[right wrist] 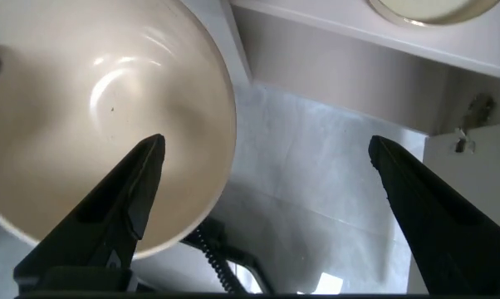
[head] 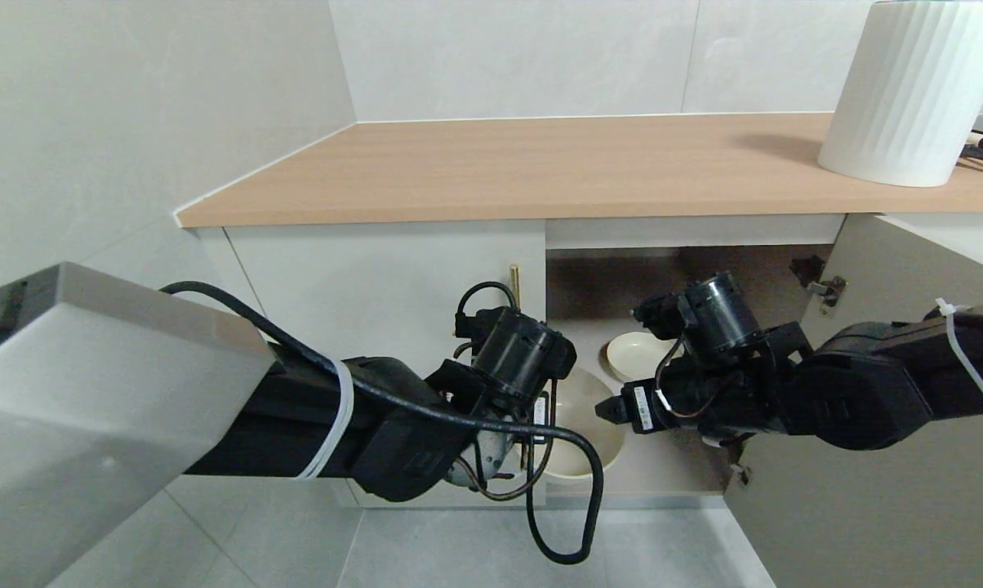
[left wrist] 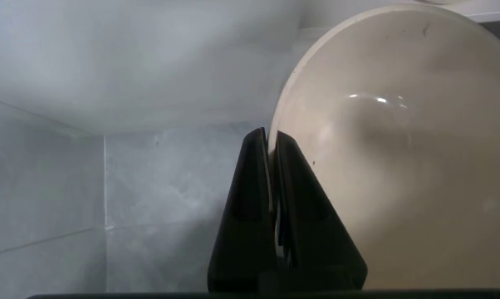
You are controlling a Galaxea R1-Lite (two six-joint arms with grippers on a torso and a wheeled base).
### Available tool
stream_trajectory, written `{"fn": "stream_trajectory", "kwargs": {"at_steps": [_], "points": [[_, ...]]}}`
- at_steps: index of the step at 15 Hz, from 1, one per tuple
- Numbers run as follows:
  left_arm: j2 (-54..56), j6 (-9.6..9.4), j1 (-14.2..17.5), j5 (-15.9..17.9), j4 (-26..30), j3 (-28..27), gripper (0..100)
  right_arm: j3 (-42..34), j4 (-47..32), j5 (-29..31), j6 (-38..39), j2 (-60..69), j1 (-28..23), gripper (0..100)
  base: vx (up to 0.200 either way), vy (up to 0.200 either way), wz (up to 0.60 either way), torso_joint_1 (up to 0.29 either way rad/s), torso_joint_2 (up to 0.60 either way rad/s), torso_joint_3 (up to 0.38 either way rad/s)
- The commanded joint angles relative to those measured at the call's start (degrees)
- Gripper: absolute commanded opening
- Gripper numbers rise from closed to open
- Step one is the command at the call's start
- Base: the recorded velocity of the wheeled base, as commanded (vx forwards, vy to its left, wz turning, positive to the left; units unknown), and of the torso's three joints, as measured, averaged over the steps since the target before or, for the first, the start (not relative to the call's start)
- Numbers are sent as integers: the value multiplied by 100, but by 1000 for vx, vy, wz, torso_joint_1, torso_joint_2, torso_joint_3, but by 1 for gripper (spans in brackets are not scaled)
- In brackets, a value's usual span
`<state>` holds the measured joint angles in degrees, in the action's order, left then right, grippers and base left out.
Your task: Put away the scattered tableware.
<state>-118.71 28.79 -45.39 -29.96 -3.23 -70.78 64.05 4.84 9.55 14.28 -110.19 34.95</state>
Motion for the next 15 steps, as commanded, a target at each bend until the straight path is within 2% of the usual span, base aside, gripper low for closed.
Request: {"fn": "stream_trajectory", "kwargs": {"at_steps": [1,5,6,15], "points": [[41,12,-23,-1,-2,3,0,2,79,3,14,-125,3,100,0,0,0,0,0,0],[41,12,-49,-1,-2,3,0,11,263,3,128,-222,3,100,0,0,0,0,0,0],[41,12,-49,-1,-2,3,0,11,298,3,128,-222,3,0,0,0,0,0,0,0],[85,12,-49,-1,-2,11,0,29,333,-5,198,-275,21,0,0,0,0,0,0,0]]}}
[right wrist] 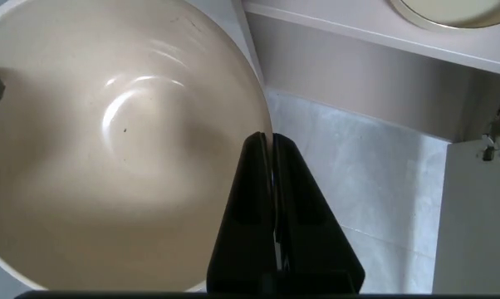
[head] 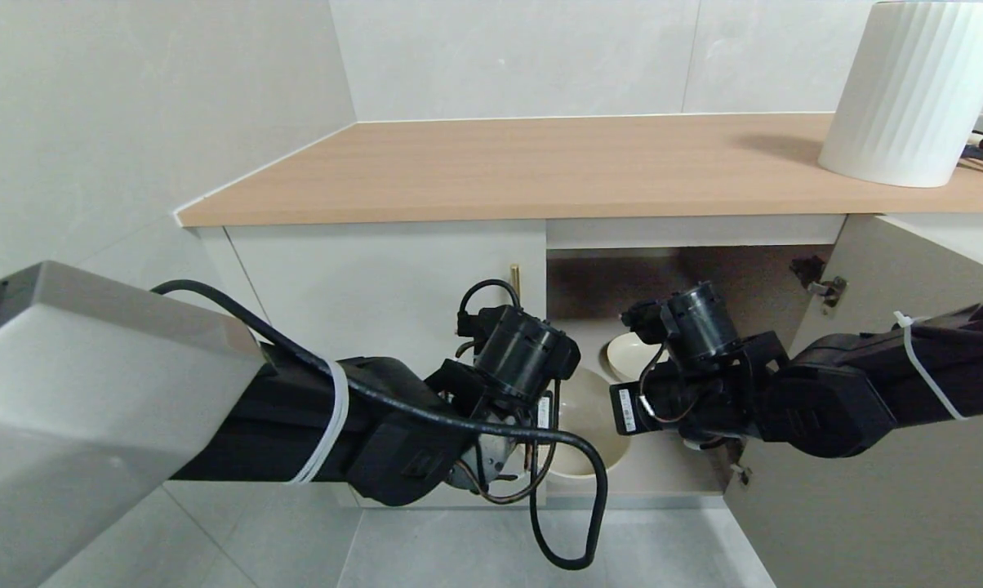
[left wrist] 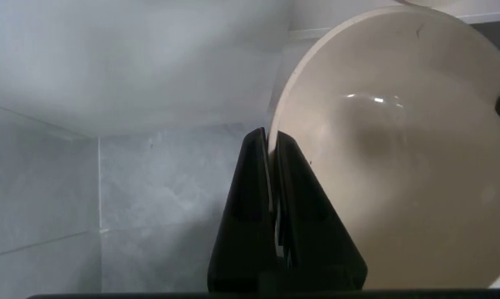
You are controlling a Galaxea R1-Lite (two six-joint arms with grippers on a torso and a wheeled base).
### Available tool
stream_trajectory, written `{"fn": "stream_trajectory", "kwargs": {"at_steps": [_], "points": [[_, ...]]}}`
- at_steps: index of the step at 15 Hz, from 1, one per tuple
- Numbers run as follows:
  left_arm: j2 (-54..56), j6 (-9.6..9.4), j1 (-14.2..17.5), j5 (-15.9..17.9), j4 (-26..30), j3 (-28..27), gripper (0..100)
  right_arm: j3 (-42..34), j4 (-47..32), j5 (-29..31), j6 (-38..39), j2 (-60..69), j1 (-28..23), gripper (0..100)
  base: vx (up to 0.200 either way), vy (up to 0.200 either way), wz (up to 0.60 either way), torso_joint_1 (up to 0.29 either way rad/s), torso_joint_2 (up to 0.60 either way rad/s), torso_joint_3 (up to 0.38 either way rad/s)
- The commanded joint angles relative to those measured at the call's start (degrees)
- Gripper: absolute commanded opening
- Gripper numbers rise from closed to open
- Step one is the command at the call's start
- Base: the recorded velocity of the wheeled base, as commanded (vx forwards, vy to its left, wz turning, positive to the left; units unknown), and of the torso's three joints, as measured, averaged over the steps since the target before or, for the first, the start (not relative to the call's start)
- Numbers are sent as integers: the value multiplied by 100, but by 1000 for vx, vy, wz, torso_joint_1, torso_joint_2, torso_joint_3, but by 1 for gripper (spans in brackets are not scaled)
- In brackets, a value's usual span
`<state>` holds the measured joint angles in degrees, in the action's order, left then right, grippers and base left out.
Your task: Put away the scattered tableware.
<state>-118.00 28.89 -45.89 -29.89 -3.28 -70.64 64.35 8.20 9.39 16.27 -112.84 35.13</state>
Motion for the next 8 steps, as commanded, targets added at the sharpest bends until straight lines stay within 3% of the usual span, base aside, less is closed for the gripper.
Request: {"fn": "stream_trajectory", "kwargs": {"at_steps": [1,2,3,8], "points": [[14,2,1,-8,3,-11,0,-2,-3,11,-1,-10,2,0,0,0,0,0,0,0],[14,2,1,-8,12,-2,0,-2,-3,11,-1,-19,2,0,0,0,0,0,0,0],[14,-6,1,-8,12,7,100,-2,-3,11,-1,-28,2,0,0,0,0,0,0,0],[58,-6,1,-8,3,7,100,7,-3,11,7,-45,2,0,0,0,0,0,0,0]]}}
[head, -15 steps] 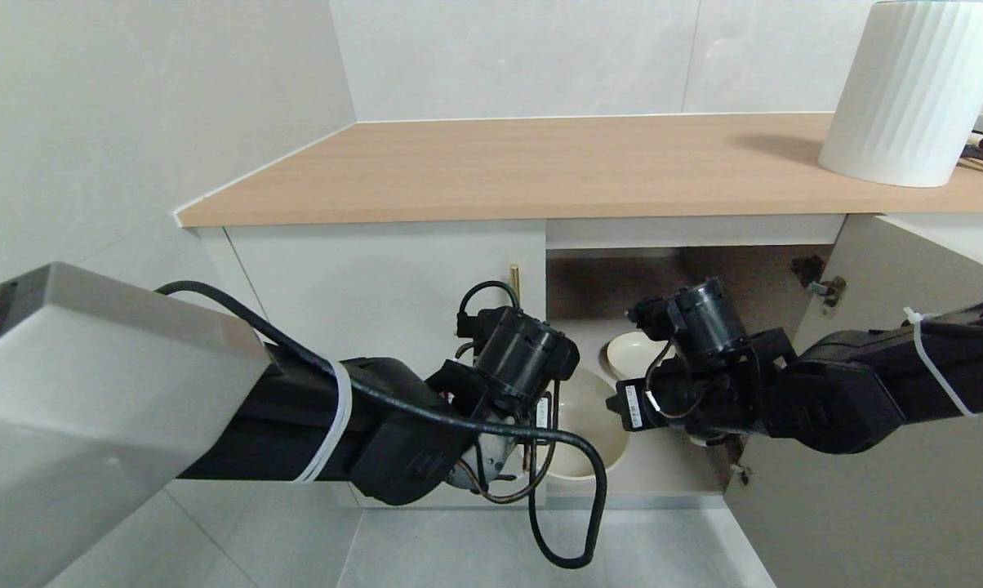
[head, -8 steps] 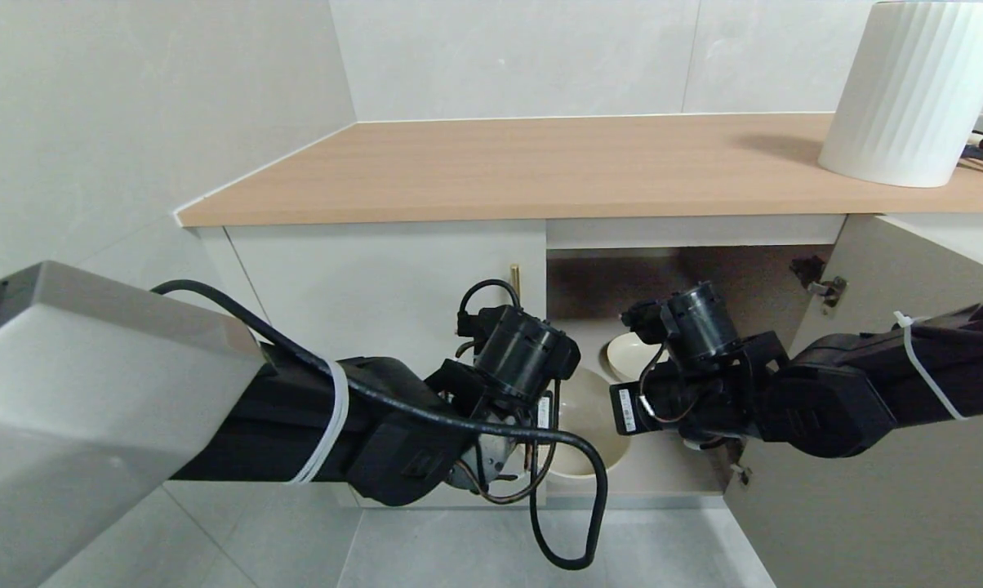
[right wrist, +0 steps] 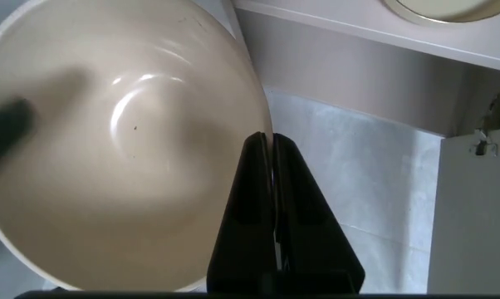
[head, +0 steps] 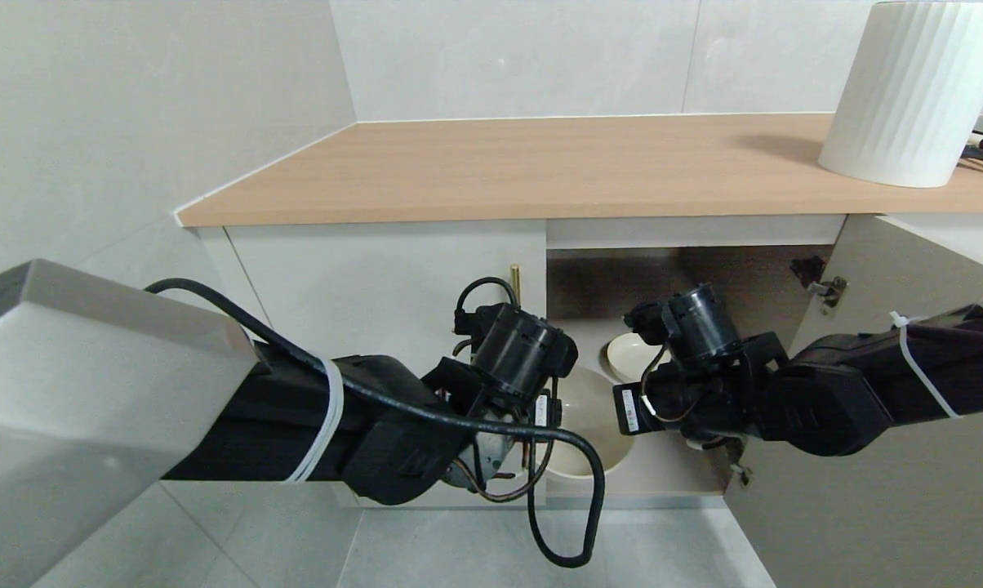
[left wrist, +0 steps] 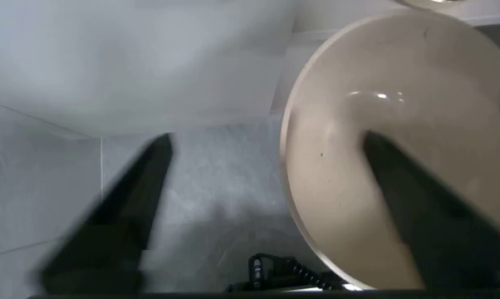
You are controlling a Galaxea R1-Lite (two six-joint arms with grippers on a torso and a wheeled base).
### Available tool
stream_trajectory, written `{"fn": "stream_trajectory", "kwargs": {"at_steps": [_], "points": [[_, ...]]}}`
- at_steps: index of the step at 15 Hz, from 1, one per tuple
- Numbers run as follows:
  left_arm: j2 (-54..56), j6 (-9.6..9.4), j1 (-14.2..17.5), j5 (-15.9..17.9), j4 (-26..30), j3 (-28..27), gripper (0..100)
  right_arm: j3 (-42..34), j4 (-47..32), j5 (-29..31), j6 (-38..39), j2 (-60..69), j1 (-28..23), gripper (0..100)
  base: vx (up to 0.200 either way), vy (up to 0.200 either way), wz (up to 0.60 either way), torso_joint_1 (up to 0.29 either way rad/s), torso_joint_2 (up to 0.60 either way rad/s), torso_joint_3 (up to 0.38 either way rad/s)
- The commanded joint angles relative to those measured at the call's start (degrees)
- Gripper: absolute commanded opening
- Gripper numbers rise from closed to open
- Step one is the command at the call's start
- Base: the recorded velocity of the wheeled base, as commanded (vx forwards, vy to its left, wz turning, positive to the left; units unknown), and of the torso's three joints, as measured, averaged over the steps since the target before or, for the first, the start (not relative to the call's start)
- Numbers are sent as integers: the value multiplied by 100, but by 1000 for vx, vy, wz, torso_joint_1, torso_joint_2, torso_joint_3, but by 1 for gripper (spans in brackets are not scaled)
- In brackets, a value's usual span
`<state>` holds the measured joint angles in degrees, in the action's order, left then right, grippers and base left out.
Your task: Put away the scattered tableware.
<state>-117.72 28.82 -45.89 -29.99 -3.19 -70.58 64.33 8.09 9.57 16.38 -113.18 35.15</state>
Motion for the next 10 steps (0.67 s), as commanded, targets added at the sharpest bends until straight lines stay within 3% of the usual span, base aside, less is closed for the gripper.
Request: {"fn": "stream_trajectory", "kwargs": {"at_steps": [1,10], "points": [[48,1,9,2,-6,1,100,45,8,-8,58,-29,-8,0,0,0,0,0,0,0],[83,-8,45,2,-6,-8,100,1170,166,45,1552,-1339,-1317,0,0,0,0,0,0,0]]}}
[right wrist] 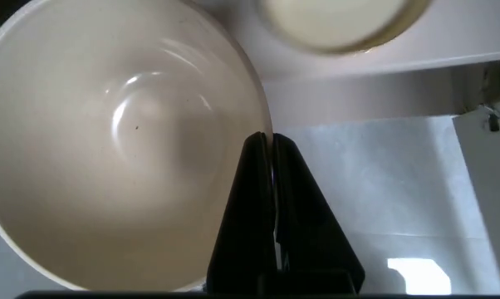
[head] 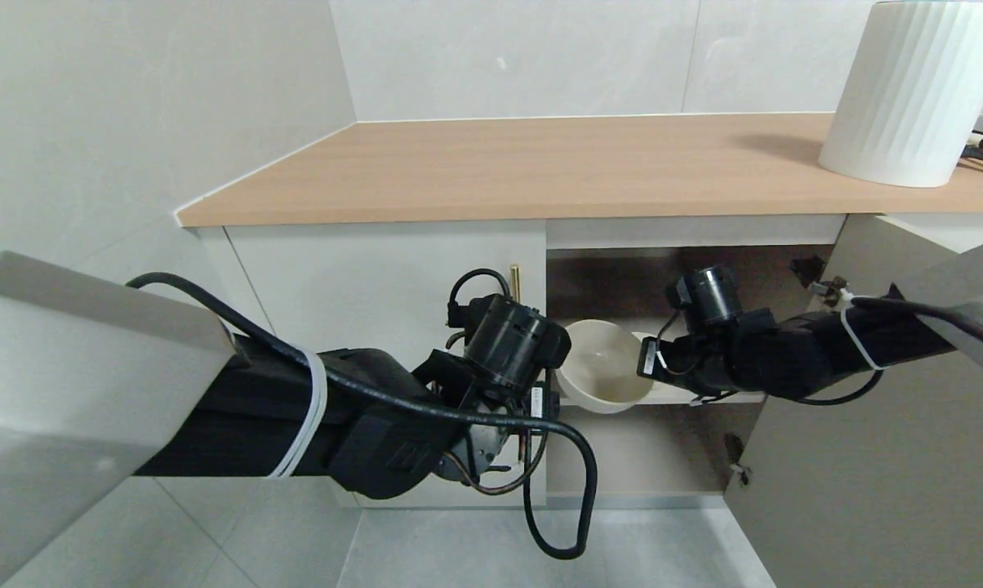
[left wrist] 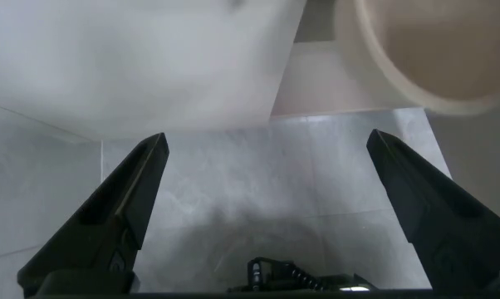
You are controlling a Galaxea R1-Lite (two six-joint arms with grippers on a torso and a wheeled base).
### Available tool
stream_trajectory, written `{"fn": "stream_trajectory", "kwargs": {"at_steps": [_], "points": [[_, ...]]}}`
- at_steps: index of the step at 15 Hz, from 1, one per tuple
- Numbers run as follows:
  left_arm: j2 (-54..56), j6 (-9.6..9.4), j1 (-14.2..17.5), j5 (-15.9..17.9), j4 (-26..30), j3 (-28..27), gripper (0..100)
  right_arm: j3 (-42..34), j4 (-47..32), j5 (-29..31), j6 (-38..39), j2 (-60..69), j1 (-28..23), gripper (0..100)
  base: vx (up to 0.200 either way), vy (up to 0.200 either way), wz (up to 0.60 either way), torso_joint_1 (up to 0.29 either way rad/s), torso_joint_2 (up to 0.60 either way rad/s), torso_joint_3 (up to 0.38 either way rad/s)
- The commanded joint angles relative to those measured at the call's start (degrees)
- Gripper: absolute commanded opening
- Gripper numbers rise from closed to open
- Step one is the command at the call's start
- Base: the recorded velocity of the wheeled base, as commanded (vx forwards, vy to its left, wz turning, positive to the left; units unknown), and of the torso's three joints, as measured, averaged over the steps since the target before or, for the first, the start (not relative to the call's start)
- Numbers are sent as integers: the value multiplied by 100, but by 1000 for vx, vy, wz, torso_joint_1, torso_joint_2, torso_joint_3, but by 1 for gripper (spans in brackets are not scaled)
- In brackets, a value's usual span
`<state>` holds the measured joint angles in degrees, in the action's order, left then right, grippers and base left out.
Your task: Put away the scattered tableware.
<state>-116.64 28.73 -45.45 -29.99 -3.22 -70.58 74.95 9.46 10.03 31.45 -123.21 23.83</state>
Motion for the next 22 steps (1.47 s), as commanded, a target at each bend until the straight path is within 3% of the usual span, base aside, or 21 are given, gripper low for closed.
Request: {"fn": "stream_trajectory", "kwargs": {"at_steps": [1,3,7,12,22], "points": [[-34,1,1,2,-3,1,100,134,232,7,36,-441,-318,0,0,0,0,0,0,0],[-17,1,1,2,-3,-8,100,169,671,78,28,-643,-564,0,0,0,0,0,0,0],[-69,-8,1,-7,-3,-8,100,547,812,324,265,-986,-836,0,0,0,0,0,0,0],[-78,-8,1,2,-3,-17,100,626,1322,588,318,-1074,-933,0,0,0,0,0,0,0],[-87,-8,1,2,-3,-17,100,1004,1366,834,265,-1574,-1091,0,0,0,0,0,0,0]]}}
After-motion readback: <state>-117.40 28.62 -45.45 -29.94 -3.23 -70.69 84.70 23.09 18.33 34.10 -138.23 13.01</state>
